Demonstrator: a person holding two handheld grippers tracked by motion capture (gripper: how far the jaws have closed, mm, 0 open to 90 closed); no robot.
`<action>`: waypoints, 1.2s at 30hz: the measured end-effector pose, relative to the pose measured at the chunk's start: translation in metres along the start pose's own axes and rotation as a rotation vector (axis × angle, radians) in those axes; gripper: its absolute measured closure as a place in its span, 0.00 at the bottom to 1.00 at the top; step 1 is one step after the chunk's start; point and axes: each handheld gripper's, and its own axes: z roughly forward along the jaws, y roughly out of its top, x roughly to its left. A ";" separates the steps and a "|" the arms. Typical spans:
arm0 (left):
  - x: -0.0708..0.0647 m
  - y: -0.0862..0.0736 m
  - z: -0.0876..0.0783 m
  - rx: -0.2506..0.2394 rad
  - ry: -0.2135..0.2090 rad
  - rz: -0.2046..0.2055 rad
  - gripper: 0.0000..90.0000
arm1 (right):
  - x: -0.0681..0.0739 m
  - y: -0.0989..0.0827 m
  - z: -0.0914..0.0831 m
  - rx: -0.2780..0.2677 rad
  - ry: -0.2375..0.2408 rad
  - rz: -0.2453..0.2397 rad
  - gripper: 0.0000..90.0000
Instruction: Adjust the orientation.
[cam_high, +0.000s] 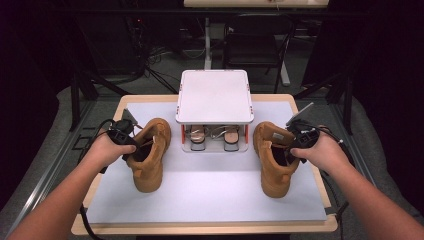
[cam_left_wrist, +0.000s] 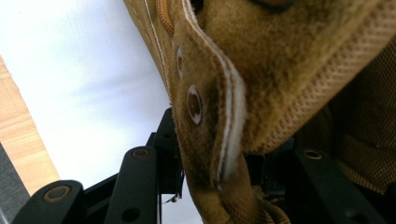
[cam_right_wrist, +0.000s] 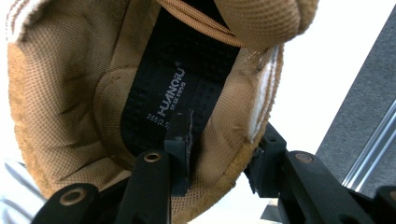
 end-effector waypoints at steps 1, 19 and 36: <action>0.000 0.000 0.000 0.000 0.000 0.000 0.67 | 0.000 0.000 0.000 0.000 0.000 0.000 0.72; -0.001 -0.002 0.006 -0.013 0.018 0.011 0.89 | 0.001 -0.001 0.012 -0.004 -0.009 -0.014 0.73; -0.014 -0.012 0.007 0.015 0.011 0.052 0.86 | 0.002 -0.003 0.011 -0.017 0.009 0.001 0.76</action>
